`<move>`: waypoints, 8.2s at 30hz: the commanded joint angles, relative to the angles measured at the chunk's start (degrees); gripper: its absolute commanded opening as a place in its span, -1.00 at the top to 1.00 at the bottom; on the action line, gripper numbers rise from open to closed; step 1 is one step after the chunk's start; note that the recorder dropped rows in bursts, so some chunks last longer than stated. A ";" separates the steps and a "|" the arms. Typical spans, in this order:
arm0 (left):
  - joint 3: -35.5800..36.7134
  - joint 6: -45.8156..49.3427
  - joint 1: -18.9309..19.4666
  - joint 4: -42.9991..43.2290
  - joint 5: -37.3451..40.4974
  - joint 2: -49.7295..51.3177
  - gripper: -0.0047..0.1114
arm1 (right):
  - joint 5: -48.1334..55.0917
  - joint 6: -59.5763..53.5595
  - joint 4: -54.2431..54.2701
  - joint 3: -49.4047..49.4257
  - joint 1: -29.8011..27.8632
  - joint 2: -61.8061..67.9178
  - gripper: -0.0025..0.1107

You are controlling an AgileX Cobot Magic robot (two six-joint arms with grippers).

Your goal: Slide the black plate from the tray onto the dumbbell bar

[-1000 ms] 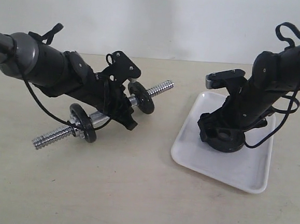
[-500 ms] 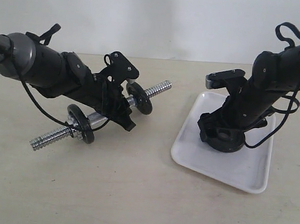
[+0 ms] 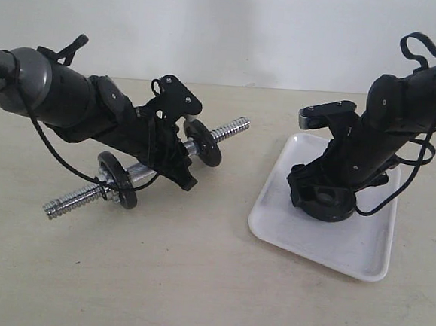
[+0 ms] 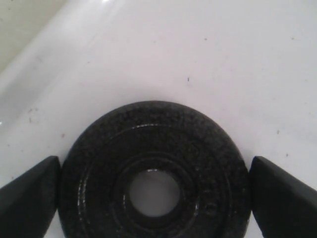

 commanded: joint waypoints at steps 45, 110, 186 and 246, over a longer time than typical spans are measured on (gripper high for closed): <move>-0.46 -0.95 -0.02 -1.02 -0.54 -19.58 0.85 | 0.06 0.11 2.65 0.83 -0.04 0.55 0.96; -0.46 -0.95 -0.02 -0.56 8.66 -19.58 0.85 | -7.16 -23.76 28.17 0.74 -1.31 -30.89 0.96; -0.46 0.91 -0.11 -0.18 16.75 -19.58 0.85 | 41.77 -69.50 77.93 -8.37 -18.25 -14.28 0.96; -0.46 0.91 -0.13 -0.07 19.85 -19.58 0.85 | 41.77 -70.01 74.73 -8.37 -8.07 -10.87 0.96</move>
